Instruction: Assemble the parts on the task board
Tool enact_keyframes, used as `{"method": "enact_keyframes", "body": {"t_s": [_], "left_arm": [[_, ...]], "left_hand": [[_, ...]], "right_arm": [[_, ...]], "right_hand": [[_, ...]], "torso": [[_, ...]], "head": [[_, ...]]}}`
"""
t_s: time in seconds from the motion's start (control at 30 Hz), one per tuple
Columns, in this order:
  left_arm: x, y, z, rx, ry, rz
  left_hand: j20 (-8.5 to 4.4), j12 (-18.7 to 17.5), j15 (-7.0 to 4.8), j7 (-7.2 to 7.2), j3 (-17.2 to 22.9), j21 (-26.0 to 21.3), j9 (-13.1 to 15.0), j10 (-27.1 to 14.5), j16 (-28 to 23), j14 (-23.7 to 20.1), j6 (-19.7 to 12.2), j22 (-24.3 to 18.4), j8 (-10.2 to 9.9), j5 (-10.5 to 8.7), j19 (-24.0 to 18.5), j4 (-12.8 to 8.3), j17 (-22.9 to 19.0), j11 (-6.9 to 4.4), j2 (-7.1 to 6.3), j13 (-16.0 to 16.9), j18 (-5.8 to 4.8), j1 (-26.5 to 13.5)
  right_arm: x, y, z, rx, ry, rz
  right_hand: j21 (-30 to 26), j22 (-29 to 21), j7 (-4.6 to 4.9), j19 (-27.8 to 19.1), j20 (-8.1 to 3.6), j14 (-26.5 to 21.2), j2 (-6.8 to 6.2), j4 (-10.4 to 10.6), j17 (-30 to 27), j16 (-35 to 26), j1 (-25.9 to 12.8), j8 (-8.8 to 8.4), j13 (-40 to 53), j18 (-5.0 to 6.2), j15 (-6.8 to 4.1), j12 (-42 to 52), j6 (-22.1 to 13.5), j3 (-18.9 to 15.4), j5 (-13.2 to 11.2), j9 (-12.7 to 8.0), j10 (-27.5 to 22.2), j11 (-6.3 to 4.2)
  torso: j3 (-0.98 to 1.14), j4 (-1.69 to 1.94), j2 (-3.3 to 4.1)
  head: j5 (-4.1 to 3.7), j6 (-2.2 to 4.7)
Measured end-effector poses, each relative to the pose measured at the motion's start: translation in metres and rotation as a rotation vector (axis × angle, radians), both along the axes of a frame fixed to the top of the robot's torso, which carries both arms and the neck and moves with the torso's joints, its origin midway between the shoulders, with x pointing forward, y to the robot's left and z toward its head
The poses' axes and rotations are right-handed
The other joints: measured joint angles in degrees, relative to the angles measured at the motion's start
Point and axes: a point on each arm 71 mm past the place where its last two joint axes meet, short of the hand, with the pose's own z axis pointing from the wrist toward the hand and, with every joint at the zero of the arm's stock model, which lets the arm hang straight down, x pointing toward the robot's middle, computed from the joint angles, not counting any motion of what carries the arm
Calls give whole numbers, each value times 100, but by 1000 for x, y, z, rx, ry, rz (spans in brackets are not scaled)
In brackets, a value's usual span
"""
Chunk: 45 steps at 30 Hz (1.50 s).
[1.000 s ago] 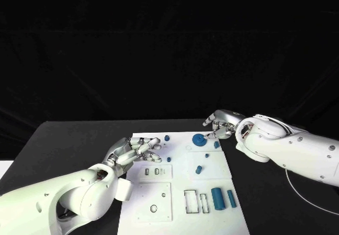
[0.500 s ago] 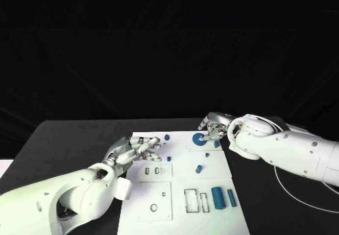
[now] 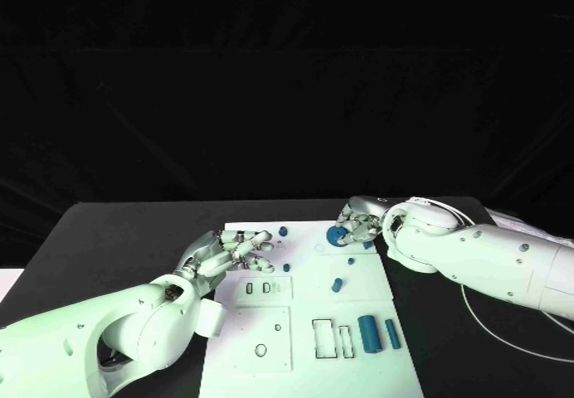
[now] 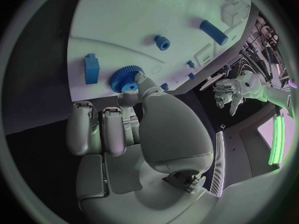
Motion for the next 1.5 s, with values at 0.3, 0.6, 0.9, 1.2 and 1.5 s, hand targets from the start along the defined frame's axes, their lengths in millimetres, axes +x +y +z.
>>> {"method": "enact_keyframes", "body": {"t_s": [0.3,0.6,0.9,1.2,1.5], "left_arm": [[0,0,0,0,0,0],[0,0,0,0,1,0],[1,1,-1,2,1,3],[6,13,-3,15,0,30],[12,28,-6,31,-1,68]], "left_hand": [[0,0,0,0,0,0,0,0,0,0,0,-1,0,0,0,0,0,0,0,-1,0,0],[0,0,0,0,0,0,0,0,0,0,0,-1,0,0,0,0,-1,0,0,-1,0,0],[0,0,0,0,0,0,0,0,0,0,0,-1,0,0,0,0,-1,0,0,-1,0,0],[0,0,0,0,0,0,0,0,0,0,0,4,0,0,0,0,20,0,0,-1,0,0],[0,0,0,0,0,0,0,0,0,0,0,4,0,0,0,0,19,0,0,4,0,0]], "right_arm": [[1,2,1,-14,-9,5],[-1,6,2,-25,-32,22],[-14,23,4,-7,-89,77],[-25,54,19,51,-158,142],[-26,100,19,81,-162,210]], "right_hand": [[62,96,-26,60,-21,0,124,-14,113,69,123,58,513,-88,0,475,205,33,-84,2,190,-16],[176,336,-63,206,-84,10,263,-270,210,179,328,92,1310,-87,-53,1190,477,512,-654,0,469,-83],[250,462,-64,291,-108,-11,229,-325,210,211,362,92,1582,-134,-73,1416,477,710,-563,-3,499,-53],[261,462,-64,306,-123,-11,284,-284,209,211,307,92,1584,-175,-73,1421,477,763,-561,-5,499,-53],[261,461,-64,306,-123,-11,343,-281,208,211,244,92,1548,-175,-73,1381,477,766,-540,-5,499,-53]], "torso": [[4,1,2],[4,1,2],[7,1,2],[-2,15,2],[-6,20,8]], "head": [[1,-24],[-3,-32],[5,-24],[3,-1],[33,-13]]}}
